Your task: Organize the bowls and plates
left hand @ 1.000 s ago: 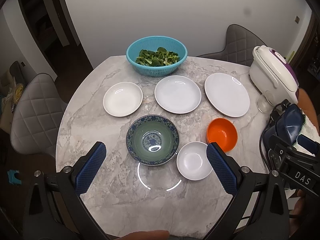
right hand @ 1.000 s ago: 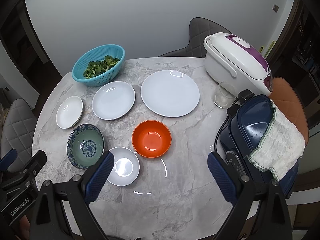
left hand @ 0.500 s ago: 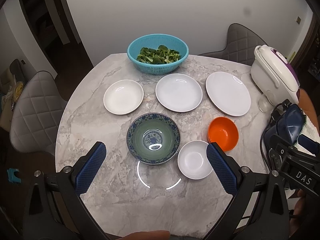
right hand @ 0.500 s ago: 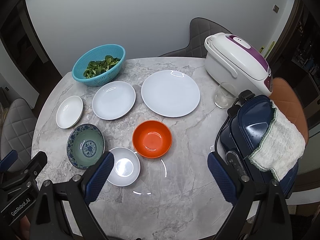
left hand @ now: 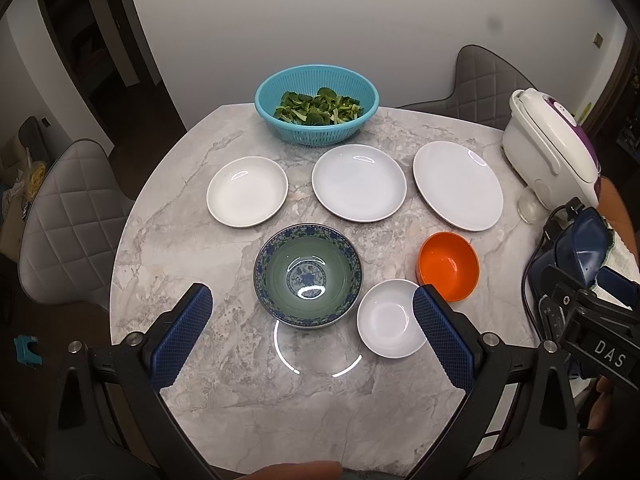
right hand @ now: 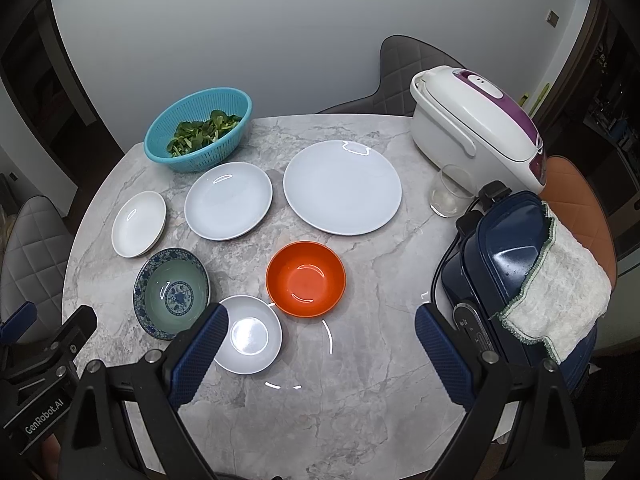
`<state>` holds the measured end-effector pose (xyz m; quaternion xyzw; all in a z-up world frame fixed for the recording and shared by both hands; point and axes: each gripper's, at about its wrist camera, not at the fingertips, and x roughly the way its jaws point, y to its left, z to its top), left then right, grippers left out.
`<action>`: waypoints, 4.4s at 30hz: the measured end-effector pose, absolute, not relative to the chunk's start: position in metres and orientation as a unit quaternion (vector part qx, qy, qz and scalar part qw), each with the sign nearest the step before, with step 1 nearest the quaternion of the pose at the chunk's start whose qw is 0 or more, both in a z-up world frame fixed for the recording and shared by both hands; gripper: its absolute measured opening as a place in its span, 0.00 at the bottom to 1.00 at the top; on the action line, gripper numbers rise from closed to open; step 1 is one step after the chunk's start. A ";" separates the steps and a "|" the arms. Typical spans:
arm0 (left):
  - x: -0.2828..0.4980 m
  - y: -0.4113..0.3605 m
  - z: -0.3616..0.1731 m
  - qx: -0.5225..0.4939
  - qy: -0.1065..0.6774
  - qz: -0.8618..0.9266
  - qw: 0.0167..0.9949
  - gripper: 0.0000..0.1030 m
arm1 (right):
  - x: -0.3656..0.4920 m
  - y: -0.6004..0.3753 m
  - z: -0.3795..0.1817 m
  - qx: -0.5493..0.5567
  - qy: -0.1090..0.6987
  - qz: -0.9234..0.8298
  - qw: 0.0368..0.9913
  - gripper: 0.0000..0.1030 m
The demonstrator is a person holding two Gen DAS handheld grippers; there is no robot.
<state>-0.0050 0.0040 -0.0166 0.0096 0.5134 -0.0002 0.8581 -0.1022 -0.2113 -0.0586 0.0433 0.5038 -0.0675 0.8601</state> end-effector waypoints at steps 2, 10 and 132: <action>-0.005 0.004 -0.016 0.009 0.513 0.000 0.858 0.99 | -0.102 -0.211 -0.058 0.043 0.503 -0.068 0.860 0.94; -0.004 0.005 -0.017 0.009 0.514 0.000 0.858 0.99 | -0.100 -0.209 -0.059 0.042 0.504 -0.068 0.860 0.94; 0.386 -0.237 -0.308 0.151 0.692 -0.323 0.627 0.27 | 0.112 -0.435 -0.294 0.318 0.532 -0.051 0.783 0.20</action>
